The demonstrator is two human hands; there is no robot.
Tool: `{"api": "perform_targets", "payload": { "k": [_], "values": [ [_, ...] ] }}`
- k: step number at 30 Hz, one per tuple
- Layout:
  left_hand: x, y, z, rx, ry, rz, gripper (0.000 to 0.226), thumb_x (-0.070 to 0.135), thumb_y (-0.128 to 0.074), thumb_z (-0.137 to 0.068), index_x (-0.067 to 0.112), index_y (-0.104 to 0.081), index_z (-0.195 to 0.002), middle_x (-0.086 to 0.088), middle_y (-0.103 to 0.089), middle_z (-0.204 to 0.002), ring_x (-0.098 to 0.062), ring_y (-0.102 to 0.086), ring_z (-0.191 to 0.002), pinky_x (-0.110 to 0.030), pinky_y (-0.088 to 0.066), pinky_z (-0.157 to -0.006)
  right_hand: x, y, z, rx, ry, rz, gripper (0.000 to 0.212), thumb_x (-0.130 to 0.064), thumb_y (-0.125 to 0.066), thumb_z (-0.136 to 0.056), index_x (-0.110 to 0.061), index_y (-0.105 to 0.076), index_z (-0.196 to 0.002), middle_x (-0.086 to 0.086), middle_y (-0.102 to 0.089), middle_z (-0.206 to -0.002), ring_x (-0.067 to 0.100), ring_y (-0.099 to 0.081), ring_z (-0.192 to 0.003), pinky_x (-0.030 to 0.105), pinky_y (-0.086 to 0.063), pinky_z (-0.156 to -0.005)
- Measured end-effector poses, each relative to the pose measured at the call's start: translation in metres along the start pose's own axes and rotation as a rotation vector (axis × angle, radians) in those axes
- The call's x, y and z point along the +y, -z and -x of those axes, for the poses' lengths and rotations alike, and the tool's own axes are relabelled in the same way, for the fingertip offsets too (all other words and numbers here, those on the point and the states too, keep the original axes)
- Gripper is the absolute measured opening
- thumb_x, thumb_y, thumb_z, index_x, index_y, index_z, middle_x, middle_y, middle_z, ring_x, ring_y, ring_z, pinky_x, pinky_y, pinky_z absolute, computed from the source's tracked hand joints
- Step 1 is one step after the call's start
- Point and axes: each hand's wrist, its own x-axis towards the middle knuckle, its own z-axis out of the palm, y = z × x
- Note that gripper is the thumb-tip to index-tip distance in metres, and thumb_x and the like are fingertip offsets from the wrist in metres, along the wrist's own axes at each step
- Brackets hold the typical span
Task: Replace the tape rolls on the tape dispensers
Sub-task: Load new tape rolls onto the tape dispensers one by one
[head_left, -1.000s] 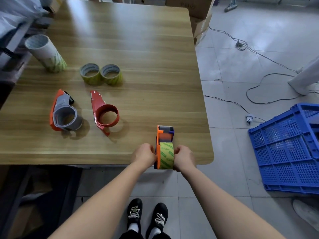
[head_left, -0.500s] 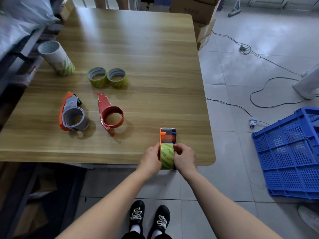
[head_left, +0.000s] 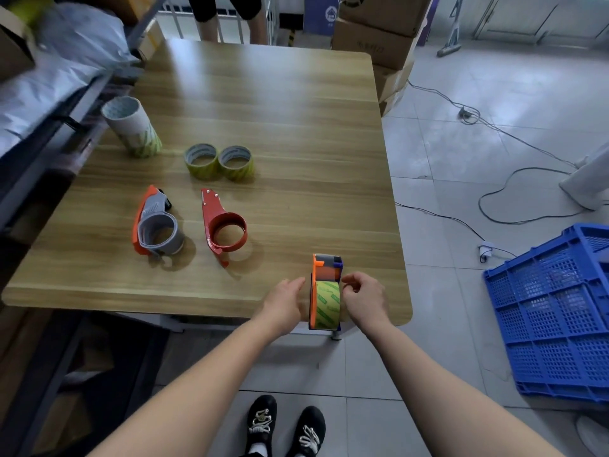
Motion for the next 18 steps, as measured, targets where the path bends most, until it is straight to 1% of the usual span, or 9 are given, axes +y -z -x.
{"api": "perform_targets", "payload": {
  "k": [2,4,5,9,12,15,18],
  "values": [
    [-0.002,0.012,0.000,0.041,-0.009,-0.076,0.061,0.001,-0.048,-0.089,0.020,-0.034,-0.145,-0.006,-0.043,-0.142,-0.025,-0.044,-0.128,-0.037,-0.040,-0.105,-0.015,0.006,-0.001,0.011,0.058,0.051,0.023,-0.016,-0.050,-0.090,-0.021,-0.069,-0.103,0.003,-0.070,-0.104,0.020,-0.060,-0.092,0.029,-0.050,-0.076],
    [-0.004,0.027,0.000,0.089,-0.014,-0.169,0.056,0.007,-0.052,-0.091,0.019,-0.038,-0.143,-0.007,-0.045,-0.139,-0.026,-0.044,-0.126,-0.035,-0.037,-0.103,-0.034,0.009,-0.002,0.016,0.133,0.100,0.025,-0.018,-0.050,-0.091,-0.019,-0.067,-0.108,0.004,-0.068,-0.110,0.020,-0.059,-0.097,0.031,-0.049,-0.080],
    [-0.006,0.036,0.000,0.115,-0.018,-0.218,0.053,0.008,-0.053,-0.091,0.019,-0.041,-0.141,-0.007,-0.048,-0.135,-0.025,-0.045,-0.124,-0.034,-0.038,-0.103,-0.044,0.010,-0.002,0.004,0.173,0.129,0.026,-0.020,-0.050,-0.091,-0.018,-0.067,-0.111,0.005,-0.067,-0.113,0.022,-0.060,-0.101,0.033,-0.050,-0.084],
    [-0.017,0.074,0.002,0.230,-0.005,-0.348,0.043,0.019,-0.056,-0.089,0.021,-0.051,-0.132,-0.005,-0.053,-0.126,-0.025,-0.047,-0.119,-0.038,-0.040,-0.103,-0.087,0.006,-0.003,-0.111,0.308,0.316,0.033,-0.025,-0.052,-0.090,-0.019,-0.063,-0.121,0.007,-0.062,-0.124,0.026,-0.055,-0.117,0.034,-0.045,-0.096],
    [-0.027,0.101,0.007,0.321,0.034,-0.406,0.036,0.021,-0.055,-0.089,0.023,-0.055,-0.125,-0.003,-0.055,-0.120,-0.023,-0.048,-0.111,-0.037,-0.045,-0.094,-0.115,-0.002,-0.001,-0.215,0.374,0.380,0.037,-0.029,-0.054,-0.090,-0.021,-0.059,-0.126,0.006,-0.059,-0.130,0.025,-0.051,-0.123,0.036,-0.044,-0.102],
    [-0.043,0.125,0.012,0.363,0.073,-0.459,0.031,0.028,-0.054,-0.089,0.026,-0.056,-0.120,0.000,-0.054,-0.115,-0.021,-0.050,-0.106,-0.035,-0.045,-0.081,-0.140,-0.017,0.000,-0.279,0.415,0.387,0.040,-0.029,-0.057,-0.088,-0.021,-0.058,-0.128,0.005,-0.059,-0.132,0.024,-0.051,-0.124,0.039,-0.045,-0.103],
    [-0.059,0.142,0.012,0.344,0.111,-0.504,0.028,0.023,-0.051,-0.089,0.023,-0.056,-0.116,-0.001,-0.054,-0.115,-0.022,-0.050,-0.108,-0.036,-0.045,-0.082,-0.163,-0.036,-0.001,-0.297,0.426,0.416,0.042,-0.031,-0.058,-0.087,-0.021,-0.059,-0.127,0.006,-0.060,-0.130,0.025,-0.054,-0.122,0.041,-0.047,-0.101]
  ]
}}
